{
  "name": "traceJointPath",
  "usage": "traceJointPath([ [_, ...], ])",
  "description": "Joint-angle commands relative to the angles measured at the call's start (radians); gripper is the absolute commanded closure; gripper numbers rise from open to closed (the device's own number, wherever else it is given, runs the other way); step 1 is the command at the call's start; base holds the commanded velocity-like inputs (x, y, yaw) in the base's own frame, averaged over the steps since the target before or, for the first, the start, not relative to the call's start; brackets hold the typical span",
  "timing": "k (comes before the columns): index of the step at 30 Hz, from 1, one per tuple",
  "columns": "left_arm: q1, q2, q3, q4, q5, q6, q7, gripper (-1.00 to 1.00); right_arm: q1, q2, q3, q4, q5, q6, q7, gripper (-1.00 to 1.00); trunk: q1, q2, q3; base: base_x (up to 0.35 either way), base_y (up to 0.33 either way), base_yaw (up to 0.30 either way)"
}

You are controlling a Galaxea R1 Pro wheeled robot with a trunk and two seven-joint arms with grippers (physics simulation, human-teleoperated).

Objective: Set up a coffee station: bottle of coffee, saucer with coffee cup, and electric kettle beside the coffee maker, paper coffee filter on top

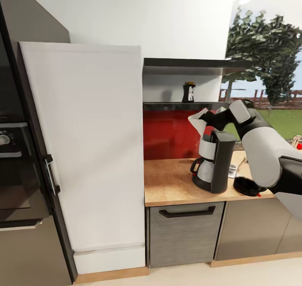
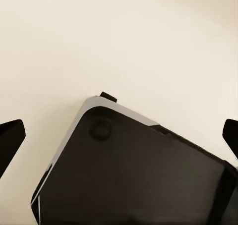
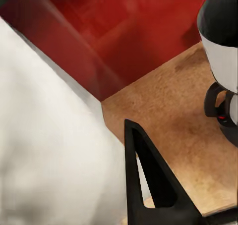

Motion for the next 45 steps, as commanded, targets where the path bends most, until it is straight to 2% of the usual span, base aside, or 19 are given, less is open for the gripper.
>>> traceJointPath([
  [1,0.000,0.001,-0.001,0.000,0.000,0.002,0.003,-1.00,0.000,-0.001,0.001,-0.008,0.001,-0.014,0.051,1.00,0.001,0.000,0.000,0.315,-0.005,0.000],
  [10,0.000,-0.003,-0.015,0.000,-0.006,0.003,0.002,-1.00,0.000,-0.008,0.014,-0.038,0.011,-0.027,0.069,1.00,0.001,0.000,0.000,0.108,-0.066,0.000],
  [14,0.000,-0.004,-0.015,0.001,-0.006,0.003,0.003,-1.00,0.000,-0.011,0.073,-0.038,0.042,-0.030,0.073,1.00,0.001,0.000,0.000,0.120,-0.251,0.000],
  [17,0.000,-0.006,-0.015,0.001,-0.006,0.001,0.002,-1.00,0.000,-0.010,0.114,-0.030,0.050,-0.042,0.074,1.00,0.001,0.000,0.000,0.039,-0.092,0.000],
  [20,0.000,-0.008,-0.014,0.001,-0.006,0.001,0.002,-1.00,0.000,-0.010,0.134,-0.025,0.052,-0.057,0.075,1.00,0.001,0.000,0.000,0.013,-0.030,0.000],
  [24,0.000,-0.009,-0.013,0.002,-0.006,0.000,0.002,-1.00,0.000,-0.007,0.185,-0.021,0.052,-0.071,0.076,1.00,0.001,0.000,0.000,0.002,-0.006,0.000],
  [28,0.000,-0.009,-0.012,0.002,-0.006,0.001,0.003,-1.00,0.000,0.000,0.210,-0.019,0.052,-0.103,0.076,1.00,0.001,0.000,0.000,0.001,-0.001,0.000],
  [36,0.000,-0.008,-0.013,0.003,-0.002,0.003,0.002,-1.00,0.000,-0.006,0.215,0.055,0.053,-0.131,0.076,1.00,0.001,0.000,0.000,0.060,-0.047,0.000],
  [45,0.000,-0.008,-0.014,0.005,-0.003,0.002,0.002,-1.00,0.000,-0.007,0.217,0.070,0.064,-0.130,0.073,1.00,0.001,0.000,0.000,0.206,-0.129,0.000],
])
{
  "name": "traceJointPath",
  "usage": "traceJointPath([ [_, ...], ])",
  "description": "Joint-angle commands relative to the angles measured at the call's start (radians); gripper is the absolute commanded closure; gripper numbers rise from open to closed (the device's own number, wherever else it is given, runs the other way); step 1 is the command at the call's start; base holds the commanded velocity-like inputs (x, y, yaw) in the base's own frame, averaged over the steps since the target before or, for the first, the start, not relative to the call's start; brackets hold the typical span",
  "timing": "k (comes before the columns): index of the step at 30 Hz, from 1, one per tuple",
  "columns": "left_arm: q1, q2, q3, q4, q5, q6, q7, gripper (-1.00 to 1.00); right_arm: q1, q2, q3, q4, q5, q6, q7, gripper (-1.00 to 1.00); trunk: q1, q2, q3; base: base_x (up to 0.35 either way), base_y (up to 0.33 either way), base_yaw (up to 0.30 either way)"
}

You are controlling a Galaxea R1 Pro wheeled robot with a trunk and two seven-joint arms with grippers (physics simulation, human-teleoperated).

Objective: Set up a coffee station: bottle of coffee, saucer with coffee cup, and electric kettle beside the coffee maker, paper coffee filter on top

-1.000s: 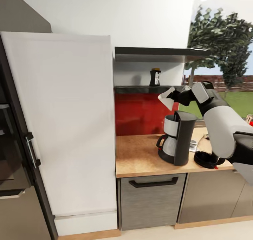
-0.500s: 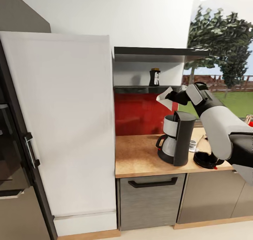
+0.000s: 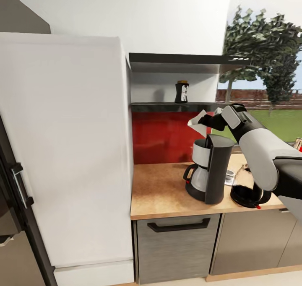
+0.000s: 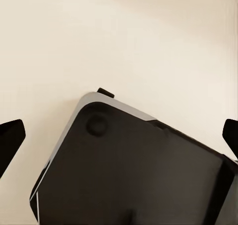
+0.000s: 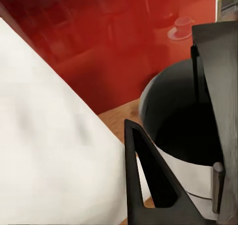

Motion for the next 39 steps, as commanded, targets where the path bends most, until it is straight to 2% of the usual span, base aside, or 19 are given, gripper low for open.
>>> traceJointPath([
  [1,0.000,-0.001,-0.001,0.000,0.001,-0.003,0.003,-1.00,0.000,0.000,0.001,-0.001,-0.009,0.003,-0.007,1.00,0.000,-0.001,0.000,0.055,-0.036,0.000],
  [10,0.000,0.000,0.000,0.000,0.001,-0.003,0.003,-1.00,0.000,0.004,0.001,0.000,-0.002,0.002,-0.008,1.00,0.000,-0.001,0.000,0.023,-0.007,0.000],
  [16,0.000,0.001,0.000,0.000,0.003,-0.003,0.003,-1.00,0.000,0.004,0.002,0.000,-0.003,-0.014,-0.008,1.00,0.000,-0.001,0.000,0.226,0.000,0.000],
  [23,0.000,0.000,-0.001,0.000,0.001,-0.005,0.003,-1.00,0.000,0.000,0.002,0.000,-0.003,-0.019,-0.007,1.00,0.000,-0.001,0.000,0.052,-0.001,0.000],
  [39,0.000,0.000,0.001,0.000,-0.001,-0.005,0.002,-1.00,0.000,0.000,0.003,0.000,-0.002,-0.014,-0.006,1.00,0.000,-0.001,0.000,0.112,-0.106,0.000],
])
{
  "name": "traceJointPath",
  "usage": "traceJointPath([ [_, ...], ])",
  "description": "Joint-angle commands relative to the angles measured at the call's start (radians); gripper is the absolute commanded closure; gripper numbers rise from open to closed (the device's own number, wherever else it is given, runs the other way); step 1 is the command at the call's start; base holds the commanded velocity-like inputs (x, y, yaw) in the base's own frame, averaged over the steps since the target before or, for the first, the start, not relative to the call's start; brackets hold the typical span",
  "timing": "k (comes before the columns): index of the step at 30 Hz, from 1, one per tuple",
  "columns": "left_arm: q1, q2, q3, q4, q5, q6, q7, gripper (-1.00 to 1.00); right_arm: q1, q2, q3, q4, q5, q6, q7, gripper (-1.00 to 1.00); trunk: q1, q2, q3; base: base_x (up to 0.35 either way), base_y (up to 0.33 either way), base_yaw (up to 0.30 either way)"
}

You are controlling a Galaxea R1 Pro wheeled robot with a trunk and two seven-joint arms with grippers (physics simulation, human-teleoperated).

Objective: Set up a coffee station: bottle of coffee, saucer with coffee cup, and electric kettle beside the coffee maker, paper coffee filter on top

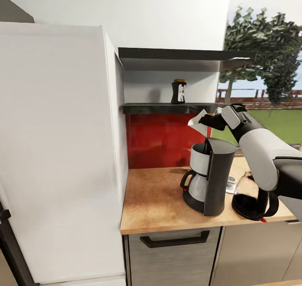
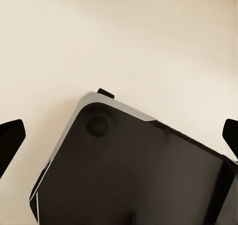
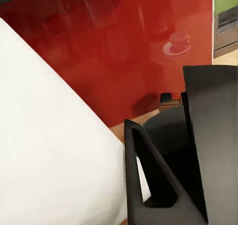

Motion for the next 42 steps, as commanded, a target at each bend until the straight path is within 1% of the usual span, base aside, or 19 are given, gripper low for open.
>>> traceJointPath([
  [1,0.000,0.000,-0.001,0.000,0.001,-0.002,0.003,-1.00,0.000,0.002,0.001,-0.001,-0.011,0.002,-0.007,1.00,0.000,-0.001,0.000,0.004,-0.004,0.000],
  [12,0.000,0.000,-0.001,0.000,0.002,-0.003,0.003,-1.00,0.000,0.006,-0.001,-0.001,-0.012,0.004,-0.007,1.00,0.000,-0.001,0.000,0.023,0.091,0.000],
  [15,0.000,0.000,-0.001,0.000,0.010,-0.004,0.003,-1.00,0.000,0.004,0.000,0.027,-0.012,0.004,-0.007,1.00,0.000,-0.001,0.000,0.004,0.014,0.000],
  [20,0.000,0.000,0.000,0.000,0.012,-0.004,0.002,-1.00,0.000,0.003,0.000,0.064,-0.011,-0.004,-0.007,1.00,0.000,-0.001,0.000,0.001,0.003,0.000],
  [24,0.000,0.000,0.002,0.000,0.014,-0.003,0.002,-1.00,0.000,0.002,0.000,0.072,-0.011,-0.024,-0.007,1.00,0.016,-0.029,-0.013,0.000,0.000,0.000],
  [28,0.000,0.000,0.005,0.000,0.014,-0.002,0.002,-1.00,0.000,0.003,-0.002,0.074,-0.011,-0.065,-0.004,1.00,0.031,-0.057,-0.025,0.000,0.000,0.000],
  [39,0.000,0.002,0.005,0.000,0.013,-0.001,0.002,-1.00,0.000,0.002,0.000,0.075,-0.010,-0.080,0.011,1.00,0.073,-0.134,-0.060,0.000,0.000,0.000],
  [42,0.000,0.002,0.003,0.000,0.013,-0.001,0.002,-1.00,0.000,0.003,-0.001,0.075,0.007,-0.080,0.011,1.00,0.085,-0.155,-0.069,0.000,0.000,0.000],
])
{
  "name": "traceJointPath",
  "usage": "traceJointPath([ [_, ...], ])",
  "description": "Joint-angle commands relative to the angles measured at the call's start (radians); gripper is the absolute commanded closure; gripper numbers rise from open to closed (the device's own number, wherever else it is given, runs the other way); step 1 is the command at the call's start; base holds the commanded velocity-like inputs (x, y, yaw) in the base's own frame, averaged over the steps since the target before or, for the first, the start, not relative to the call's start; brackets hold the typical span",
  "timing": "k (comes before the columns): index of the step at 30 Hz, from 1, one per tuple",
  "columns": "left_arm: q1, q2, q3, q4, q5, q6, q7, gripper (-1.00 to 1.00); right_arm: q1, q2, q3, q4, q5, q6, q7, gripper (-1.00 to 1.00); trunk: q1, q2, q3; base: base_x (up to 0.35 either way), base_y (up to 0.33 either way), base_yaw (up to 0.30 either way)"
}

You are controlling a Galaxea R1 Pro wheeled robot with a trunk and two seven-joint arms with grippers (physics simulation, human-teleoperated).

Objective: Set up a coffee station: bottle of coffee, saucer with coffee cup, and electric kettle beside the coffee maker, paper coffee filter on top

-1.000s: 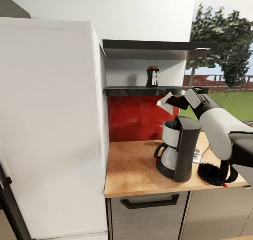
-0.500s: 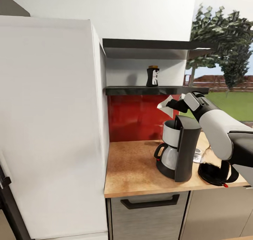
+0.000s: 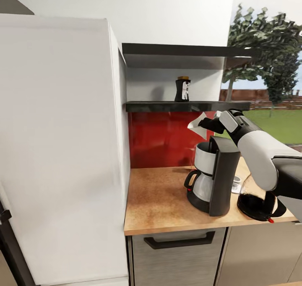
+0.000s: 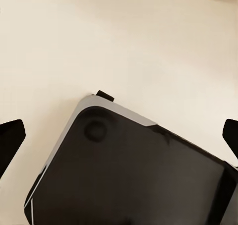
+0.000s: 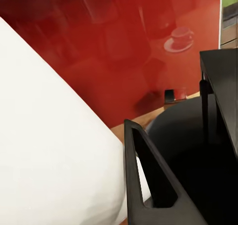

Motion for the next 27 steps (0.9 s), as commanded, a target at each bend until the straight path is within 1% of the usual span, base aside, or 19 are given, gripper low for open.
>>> traceJointPath([
  [1,0.000,0.000,-0.001,0.000,0.000,-0.002,0.002,-1.00,0.000,0.000,0.000,-0.002,-0.004,0.004,-0.007,1.00,0.004,-0.008,-0.003,0.000,0.000,0.000],
  [5,0.000,0.000,-0.001,0.000,0.000,-0.002,0.002,-1.00,0.000,0.001,-0.001,-0.002,0.007,0.001,-0.007,1.00,0.020,-0.036,-0.016,0.000,0.000,0.000],
  [14,0.000,0.000,0.000,0.000,0.000,-0.002,0.002,-1.00,0.000,-0.002,-0.001,-0.002,0.008,-0.018,-0.005,1.00,0.054,-0.099,-0.044,0.000,0.000,0.000],
  [17,0.000,0.000,0.000,0.000,0.000,-0.002,0.002,-1.00,0.000,-0.006,-0.002,0.001,0.009,-0.036,0.027,1.00,0.066,-0.120,-0.054,0.000,0.000,0.000],
  [20,0.000,0.000,-0.001,0.000,0.000,-0.002,0.002,-1.00,0.000,-0.007,-0.001,0.029,0.014,-0.070,0.059,1.00,0.077,-0.141,-0.063,0.000,0.000,0.000],
  [25,0.000,0.000,-0.001,0.000,-0.001,-0.002,0.002,-1.00,0.000,-0.008,-0.001,0.040,0.015,-0.083,0.072,1.00,0.096,-0.176,-0.079,0.000,0.000,0.000],
  [27,0.000,0.000,-0.001,0.000,-0.002,-0.004,0.002,-1.00,0.000,-0.010,-0.001,0.042,0.016,-0.085,0.074,1.00,0.096,-0.176,-0.079,0.000,0.000,0.000],
])
